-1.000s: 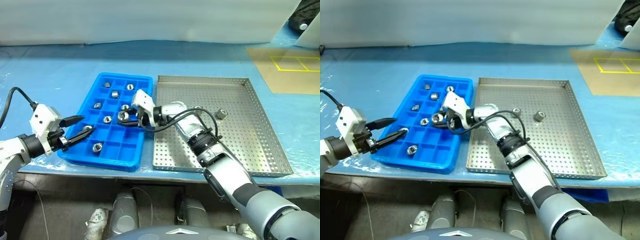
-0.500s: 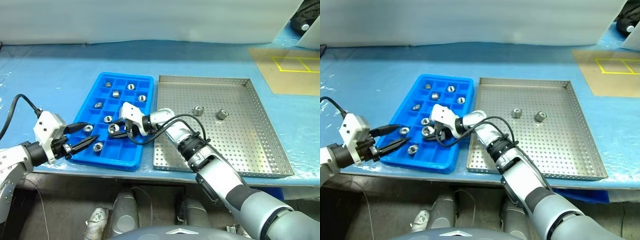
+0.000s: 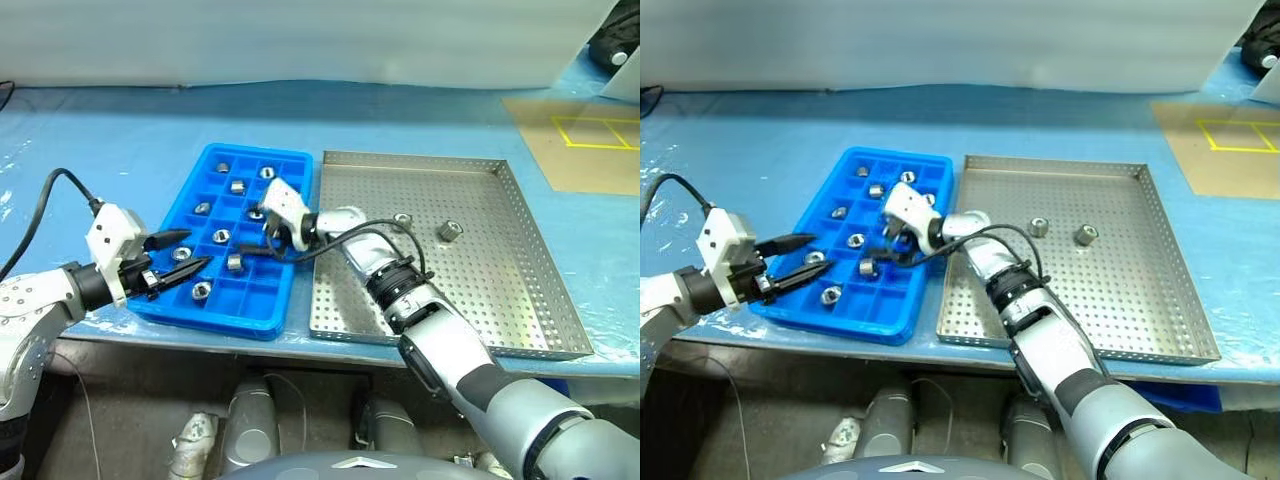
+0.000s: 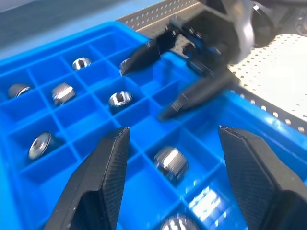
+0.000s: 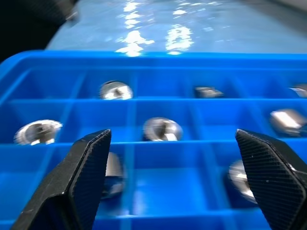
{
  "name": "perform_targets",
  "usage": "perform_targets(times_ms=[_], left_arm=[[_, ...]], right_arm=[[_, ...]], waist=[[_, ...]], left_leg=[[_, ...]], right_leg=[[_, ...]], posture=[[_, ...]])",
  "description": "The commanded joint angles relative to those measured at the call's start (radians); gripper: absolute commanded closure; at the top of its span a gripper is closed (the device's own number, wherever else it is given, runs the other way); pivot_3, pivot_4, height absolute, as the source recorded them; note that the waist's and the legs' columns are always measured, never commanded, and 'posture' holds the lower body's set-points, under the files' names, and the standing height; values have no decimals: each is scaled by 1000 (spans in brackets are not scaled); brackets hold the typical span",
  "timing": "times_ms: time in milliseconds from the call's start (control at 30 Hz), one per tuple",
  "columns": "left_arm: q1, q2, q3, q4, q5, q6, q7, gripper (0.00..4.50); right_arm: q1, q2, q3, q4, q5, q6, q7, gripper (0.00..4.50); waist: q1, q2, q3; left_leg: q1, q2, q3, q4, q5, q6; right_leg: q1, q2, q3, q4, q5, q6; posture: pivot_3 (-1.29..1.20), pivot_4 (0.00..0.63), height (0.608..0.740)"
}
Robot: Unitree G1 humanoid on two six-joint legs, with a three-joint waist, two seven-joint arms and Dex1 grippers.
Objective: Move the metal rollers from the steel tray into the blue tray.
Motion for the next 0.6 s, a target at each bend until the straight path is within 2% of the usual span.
perform_targets(times_ms=[33, 267, 600], left_arm=[[-106, -23, -93, 67, 31, -57, -28, 1384], [-407, -179, -320, 337, 112, -164, -137, 1384], [-606, -343, -439, 643, 197, -309, -278, 1384]], right_arm=[[-13, -47, -79, -85, 36, 22, -60, 210], [57, -182, -173, -204, 26, 84, -215, 210], [249, -269, -183, -491, 24, 235, -297, 210]], waist=[[-6, -1, 0], [-56, -1, -1], [-137, -1, -1]], left_leg=[[0, 0, 0, 1, 0, 0], [0, 0, 1, 3, 4, -6], [0, 0, 2, 4, 3, -4]], right_leg=[[0, 0, 0, 0, 0, 0], [1, 1, 2, 0, 1, 0], [1, 1, 4, -1, 1, 0]], posture=[[79, 150, 740], [-156, 150, 740], [-346, 150, 740]])
